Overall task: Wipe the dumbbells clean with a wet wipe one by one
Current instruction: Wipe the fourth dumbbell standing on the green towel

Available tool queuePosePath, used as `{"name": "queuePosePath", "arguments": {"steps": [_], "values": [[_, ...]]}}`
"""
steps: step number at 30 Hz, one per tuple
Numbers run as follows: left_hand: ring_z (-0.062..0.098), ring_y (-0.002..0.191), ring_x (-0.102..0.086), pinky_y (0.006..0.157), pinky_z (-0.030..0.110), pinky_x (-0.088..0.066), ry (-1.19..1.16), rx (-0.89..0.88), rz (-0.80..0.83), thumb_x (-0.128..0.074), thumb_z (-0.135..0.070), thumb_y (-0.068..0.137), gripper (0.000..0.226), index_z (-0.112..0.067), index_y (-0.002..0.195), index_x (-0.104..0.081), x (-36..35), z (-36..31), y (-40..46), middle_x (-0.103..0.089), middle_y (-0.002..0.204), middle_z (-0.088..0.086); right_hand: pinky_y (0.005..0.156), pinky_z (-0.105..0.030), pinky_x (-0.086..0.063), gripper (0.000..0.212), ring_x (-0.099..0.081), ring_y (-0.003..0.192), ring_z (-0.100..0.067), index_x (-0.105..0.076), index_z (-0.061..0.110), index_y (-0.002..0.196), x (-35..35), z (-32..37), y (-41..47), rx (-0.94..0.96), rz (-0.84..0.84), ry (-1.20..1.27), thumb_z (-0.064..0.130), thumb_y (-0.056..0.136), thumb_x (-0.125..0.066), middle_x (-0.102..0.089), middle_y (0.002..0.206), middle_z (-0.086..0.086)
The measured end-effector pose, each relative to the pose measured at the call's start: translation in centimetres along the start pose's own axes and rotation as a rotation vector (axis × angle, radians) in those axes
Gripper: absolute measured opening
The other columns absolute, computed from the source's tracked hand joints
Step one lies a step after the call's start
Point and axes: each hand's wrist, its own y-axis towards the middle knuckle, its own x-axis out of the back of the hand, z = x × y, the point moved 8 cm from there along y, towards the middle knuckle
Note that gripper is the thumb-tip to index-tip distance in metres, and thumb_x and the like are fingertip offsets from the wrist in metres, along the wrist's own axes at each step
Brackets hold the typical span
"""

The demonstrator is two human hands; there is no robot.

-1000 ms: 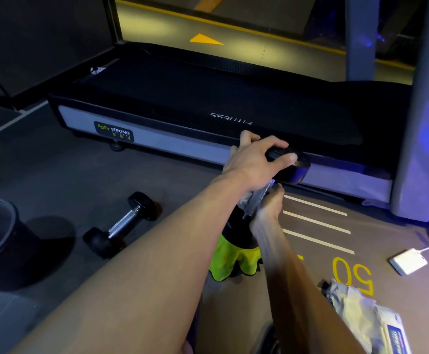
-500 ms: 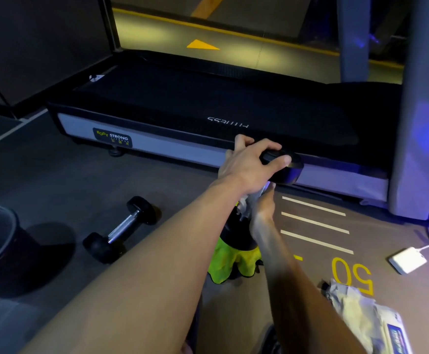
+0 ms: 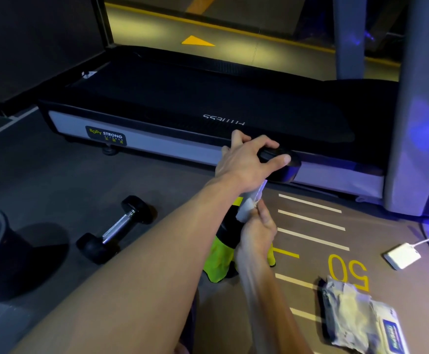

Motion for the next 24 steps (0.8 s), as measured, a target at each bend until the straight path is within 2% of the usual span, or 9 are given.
{"name": "queuePosePath", "arguments": {"steps": [3, 5, 7, 9, 12, 14, 17, 20, 24], "values": [[0.023, 0.124, -0.041, 0.087, 0.034, -0.045, 0.005, -0.013, 0.004, -0.062, -0.069, 0.088, 0.043, -0.051, 0.127, -0.058, 0.0, 0.0, 0.0, -0.033, 0.132, -0.008, 0.080, -0.036, -0.058, 0.027, -0.070, 0.084, -0.023, -0.075, 0.022, 0.102, 0.2, 0.8, 1.3, 0.031, 0.017, -0.096, 0.004, 0.097, -0.055, -0.076, 0.092, -0.008], [0.022, 0.123, -0.042, 0.088, 0.035, -0.046, 0.010, -0.020, 0.006, -0.062, -0.069, 0.088, 0.043, -0.051, 0.126, -0.058, 0.0, 0.0, -0.1, -0.033, 0.130, -0.008, 0.056, -0.025, -0.050, 0.028, -0.060, 0.060, -0.017, -0.071, 0.018, 0.092, 0.0, 1.3, 2.2, 0.003, 0.017, -0.133, 0.002, 0.097, -0.049, -0.067, 0.073, -0.006], [0.021, 0.123, -0.041, 0.089, 0.035, -0.045, 0.001, -0.018, 0.008, -0.063, -0.069, 0.088, 0.042, -0.052, 0.126, -0.059, 0.0, 0.1, -0.1, -0.033, 0.130, -0.009, 0.041, -0.019, -0.042, 0.030, -0.054, 0.045, -0.013, -0.062, 0.015, 0.083, -0.8, 1.4, 3.1, -0.067, 0.060, -0.165, 0.000, 0.098, -0.041, -0.058, 0.068, -0.007], [0.021, 0.124, -0.040, 0.089, 0.034, -0.043, -0.014, -0.013, 0.006, -0.063, -0.068, 0.088, 0.042, -0.052, 0.126, -0.059, 0.1, 0.2, -0.1, -0.033, 0.130, -0.009, 0.046, -0.019, -0.047, 0.029, -0.059, 0.046, -0.011, -0.059, 0.013, 0.078, -1.4, 1.3, 3.9, -0.180, 0.105, -0.162, 0.001, 0.100, -0.043, -0.059, 0.072, -0.008], [0.020, 0.124, -0.039, 0.092, 0.036, -0.045, -0.015, -0.013, -0.001, -0.063, -0.068, 0.088, 0.041, -0.052, 0.126, -0.059, 0.3, 0.4, -0.1, -0.034, 0.131, -0.009, 0.071, -0.038, -0.057, 0.023, -0.067, 0.072, -0.029, -0.066, -0.003, 0.091, -2.7, 1.3, 4.5, -0.331, 0.203, -0.019, 0.004, 0.097, -0.045, -0.069, 0.089, -0.022], [0.020, 0.125, -0.039, 0.092, 0.036, -0.045, -0.020, -0.017, 0.001, -0.063, -0.068, 0.088, 0.041, -0.052, 0.126, -0.058, 0.2, 0.3, -0.1, -0.034, 0.132, -0.009, 0.069, -0.041, -0.057, 0.031, -0.068, 0.070, -0.032, -0.068, -0.005, 0.097, -3.4, 1.4, 5.0, -0.351, 0.271, -0.013, 0.009, 0.097, -0.040, -0.069, 0.091, -0.025], [0.020, 0.125, -0.039, 0.089, 0.035, -0.045, -0.005, -0.024, -0.001, -0.062, -0.069, 0.088, 0.042, -0.053, 0.127, -0.058, 0.0, 0.1, -0.2, -0.034, 0.133, -0.009, 0.063, -0.037, -0.050, 0.048, -0.061, 0.058, -0.028, -0.067, 0.002, 0.075, -4.1, 1.6, 4.9, -0.375, 0.343, 0.018, 0.020, 0.102, -0.031, -0.063, 0.068, -0.018], [0.020, 0.125, -0.039, 0.087, 0.035, -0.044, 0.005, -0.022, -0.011, -0.061, -0.070, 0.088, 0.043, -0.053, 0.128, -0.057, 0.0, 0.1, -0.2, -0.034, 0.134, -0.009, 0.055, -0.033, -0.041, 0.040, -0.046, 0.058, -0.026, -0.058, 0.008, 0.080, -5.2, 1.9, 4.7, -0.351, 0.419, 0.030, 0.031, 0.101, -0.032, -0.046, 0.070, -0.014], [0.020, 0.125, -0.038, 0.088, 0.036, -0.046, 0.009, -0.018, -0.011, -0.061, -0.071, 0.088, 0.045, -0.052, 0.128, -0.057, -0.2, 0.1, -0.2, -0.032, 0.134, -0.009, 0.050, -0.032, -0.031, 0.052, -0.042, 0.044, -0.026, -0.059, 0.009, 0.088, -5.7, 2.2, 4.6, -0.364, 0.484, -0.063, 0.043, 0.103, -0.023, -0.052, 0.059, -0.012]]}}
